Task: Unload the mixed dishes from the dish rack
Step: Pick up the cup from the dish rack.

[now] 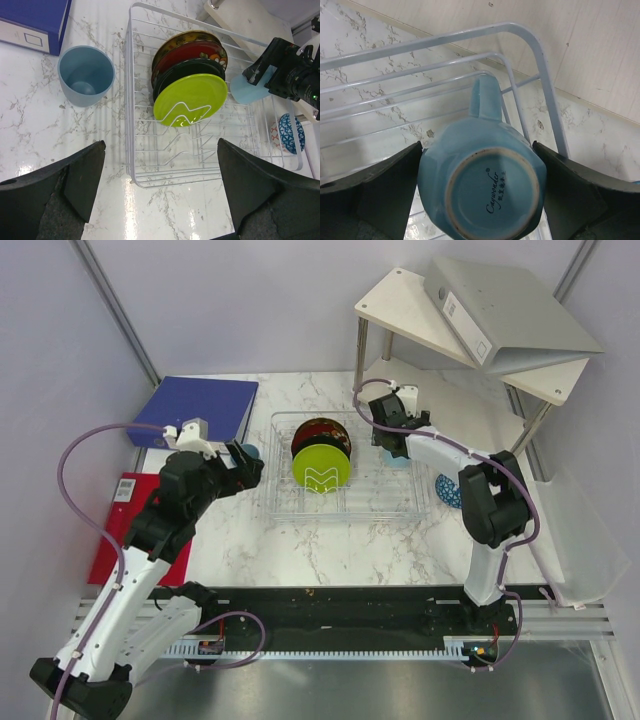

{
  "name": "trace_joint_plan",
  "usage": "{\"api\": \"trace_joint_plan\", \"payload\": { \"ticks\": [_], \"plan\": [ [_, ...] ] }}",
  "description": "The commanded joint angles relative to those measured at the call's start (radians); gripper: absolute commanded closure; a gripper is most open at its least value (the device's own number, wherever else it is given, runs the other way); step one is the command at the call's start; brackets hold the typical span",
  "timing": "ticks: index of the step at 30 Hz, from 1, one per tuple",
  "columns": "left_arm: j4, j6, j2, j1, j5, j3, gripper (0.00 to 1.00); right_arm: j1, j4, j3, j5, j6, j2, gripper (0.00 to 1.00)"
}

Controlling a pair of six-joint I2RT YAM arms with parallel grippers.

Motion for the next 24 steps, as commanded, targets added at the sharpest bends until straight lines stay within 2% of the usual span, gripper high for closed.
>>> {"api": "trace_joint_plan", "payload": {
  "ticks": [1,2,4,5,10,12,13,18,24],
  "plan": [
    [0.053,-0.023,0.001,-0.003,0.009,-0.016,0.01,-0.012,0.052,-0.027,-0.041,-0.01,0.042,0.08],
    [0.053,-0.023,-0.002,-0.003,0.009,-0.019,0.01,-0.012,0.057,-0.036,-0.041,-0.009,0.045,0.11],
    [0.055,-0.023,-0.005,-0.005,0.009,-0.024,0.02,-0.013,0.058,-0.045,-0.041,-0.002,0.041,0.24],
    [0.056,-0.023,-0.007,-0.003,0.009,-0.024,0.02,-0.012,0.062,-0.057,-0.043,0.001,0.036,0.36],
    [0.059,-0.025,-0.005,-0.003,0.01,-0.031,0.04,-0.001,0.065,-0.093,-0.041,0.014,-0.024,0.63],
    [0.064,-0.023,-0.002,-0.003,0.01,-0.033,0.05,0.005,0.065,-0.112,-0.041,0.027,-0.068,0.94],
    [0.065,-0.026,0.0,-0.003,0.012,-0.035,0.05,0.011,0.062,-0.126,-0.046,0.034,-0.09,1.0],
    [0.075,-0.02,0.013,-0.003,0.007,-0.032,0.05,0.059,0.072,-0.152,-0.086,0.03,-0.261,1.0],
    [0.085,-0.023,0.018,-0.005,0.001,-0.03,0.05,0.097,0.019,-0.132,-0.161,0.03,-0.386,1.0]
  ]
}}
